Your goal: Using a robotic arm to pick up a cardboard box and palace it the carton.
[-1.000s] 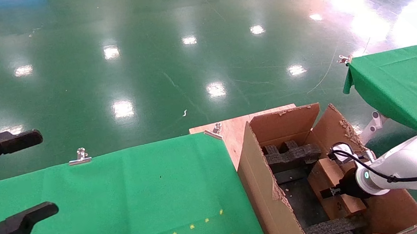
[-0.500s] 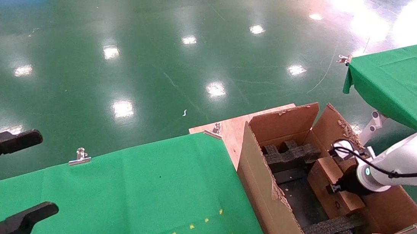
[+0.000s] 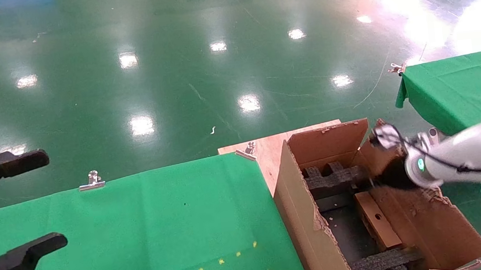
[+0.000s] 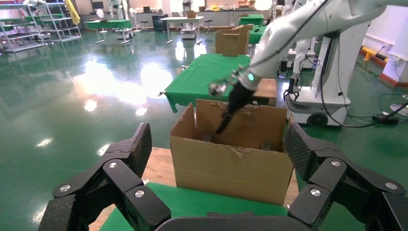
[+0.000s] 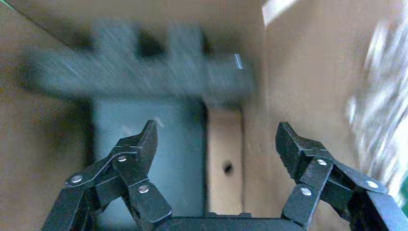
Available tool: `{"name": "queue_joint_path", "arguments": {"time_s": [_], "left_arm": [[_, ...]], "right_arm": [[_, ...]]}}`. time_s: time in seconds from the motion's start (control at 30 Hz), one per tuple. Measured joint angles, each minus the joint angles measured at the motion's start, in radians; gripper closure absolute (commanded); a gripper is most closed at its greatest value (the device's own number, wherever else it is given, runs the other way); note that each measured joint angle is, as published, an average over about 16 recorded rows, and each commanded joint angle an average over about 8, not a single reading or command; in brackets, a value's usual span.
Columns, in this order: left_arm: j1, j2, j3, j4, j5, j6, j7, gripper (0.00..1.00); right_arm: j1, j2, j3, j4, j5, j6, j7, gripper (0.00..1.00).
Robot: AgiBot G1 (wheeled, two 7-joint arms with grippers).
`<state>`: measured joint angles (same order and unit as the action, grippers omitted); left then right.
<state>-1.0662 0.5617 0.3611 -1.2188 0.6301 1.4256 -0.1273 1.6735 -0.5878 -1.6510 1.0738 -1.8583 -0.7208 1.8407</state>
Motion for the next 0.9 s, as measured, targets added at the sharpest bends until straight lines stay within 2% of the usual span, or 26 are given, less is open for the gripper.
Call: {"name": "queue_joint_path", "arguments": {"time_s": [0.47,0.67,0.9], "left_arm": [[0.000,0.000,0.000,0.000,0.000,0.000,0.000,0.00],[0.000,0.000,0.000,0.000,0.000,0.000,0.000,0.00],[0.000,0.000,0.000,0.000,0.000,0.000,0.000,0.00]], "right_arm": [[0.218,0.071,0.113,0.268,0.153,-0.095,-0.084,0.00],[0.250,0.075,0.134,0.294,0.201,-0.118,-0.108,0.00],[0.243,0.074,0.140,0.290,0.208,-0.122,-0.115,0.00]]}}
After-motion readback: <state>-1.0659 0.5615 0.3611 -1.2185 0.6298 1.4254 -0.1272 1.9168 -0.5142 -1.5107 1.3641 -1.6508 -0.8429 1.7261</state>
